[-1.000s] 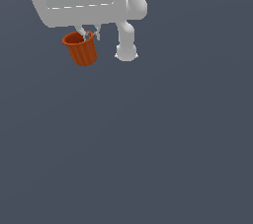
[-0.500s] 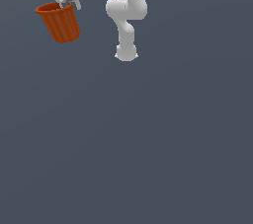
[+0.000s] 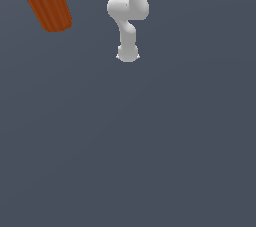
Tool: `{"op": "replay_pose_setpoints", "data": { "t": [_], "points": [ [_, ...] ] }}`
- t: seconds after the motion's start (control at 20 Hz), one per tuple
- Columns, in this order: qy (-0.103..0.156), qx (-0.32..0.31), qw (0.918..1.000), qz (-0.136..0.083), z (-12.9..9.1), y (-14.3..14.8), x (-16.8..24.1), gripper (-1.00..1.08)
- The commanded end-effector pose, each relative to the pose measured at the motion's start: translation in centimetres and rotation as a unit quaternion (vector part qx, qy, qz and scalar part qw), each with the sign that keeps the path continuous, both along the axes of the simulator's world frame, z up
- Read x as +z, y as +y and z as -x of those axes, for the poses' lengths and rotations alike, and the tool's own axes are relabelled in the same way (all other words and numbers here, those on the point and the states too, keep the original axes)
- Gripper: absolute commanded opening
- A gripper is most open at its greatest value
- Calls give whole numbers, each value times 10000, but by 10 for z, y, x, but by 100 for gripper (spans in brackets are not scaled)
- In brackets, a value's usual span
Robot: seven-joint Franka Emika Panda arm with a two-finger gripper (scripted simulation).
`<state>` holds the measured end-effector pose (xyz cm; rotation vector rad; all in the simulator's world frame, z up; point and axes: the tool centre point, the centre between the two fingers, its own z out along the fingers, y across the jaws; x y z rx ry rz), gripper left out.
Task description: Pick up the object and move it to a goal position.
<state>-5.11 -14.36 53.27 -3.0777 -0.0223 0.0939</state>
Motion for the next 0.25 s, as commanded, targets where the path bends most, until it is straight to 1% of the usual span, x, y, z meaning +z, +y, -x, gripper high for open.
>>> {"op": "replay_pose_setpoints", "data": {
  "t": [0.0,0.2],
  "points": [
    [-7,2,10000,2,0,-1,4,-100],
    [-7,2,10000,2,-1,-1,4,-100]
  ]
}}
